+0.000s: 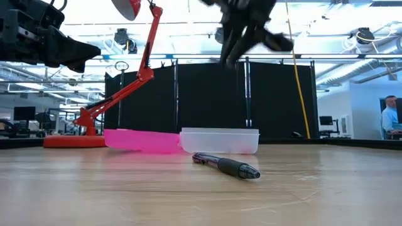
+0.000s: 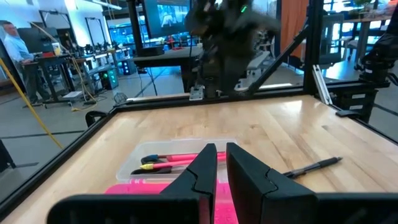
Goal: Pick & place school supplies into a supply box
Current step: Put the right black pen into the supply box
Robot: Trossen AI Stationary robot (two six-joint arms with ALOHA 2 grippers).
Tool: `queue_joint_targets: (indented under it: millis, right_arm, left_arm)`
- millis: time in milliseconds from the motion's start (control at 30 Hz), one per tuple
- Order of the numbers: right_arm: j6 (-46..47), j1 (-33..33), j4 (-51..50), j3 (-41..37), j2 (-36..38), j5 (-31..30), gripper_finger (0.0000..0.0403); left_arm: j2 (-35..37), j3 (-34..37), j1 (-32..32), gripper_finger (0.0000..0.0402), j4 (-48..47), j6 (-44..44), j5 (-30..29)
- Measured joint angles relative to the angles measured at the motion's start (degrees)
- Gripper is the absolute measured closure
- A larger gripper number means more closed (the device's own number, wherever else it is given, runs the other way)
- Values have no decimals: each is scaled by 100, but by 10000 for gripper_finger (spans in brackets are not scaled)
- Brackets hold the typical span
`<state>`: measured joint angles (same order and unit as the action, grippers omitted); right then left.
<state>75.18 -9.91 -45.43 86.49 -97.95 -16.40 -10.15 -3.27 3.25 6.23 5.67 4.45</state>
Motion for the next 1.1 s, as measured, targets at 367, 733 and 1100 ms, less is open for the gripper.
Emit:
queue_joint_targets:
  millis: [367, 733, 1100]
  right_arm:
    - [-1030, 1372, 471, -6, -918, 1370, 384]
    - [-1160, 1699, 445, 7, -1539, 1695, 384]
    - [-1132, 1820, 417, 12, -1580, 1499, 384]
  left_arm:
    - [0, 0, 0, 357, 25, 62, 8]
    - [0, 0, 0, 357, -4, 127, 4]
    - [0, 0, 0, 357, -19, 133, 7]
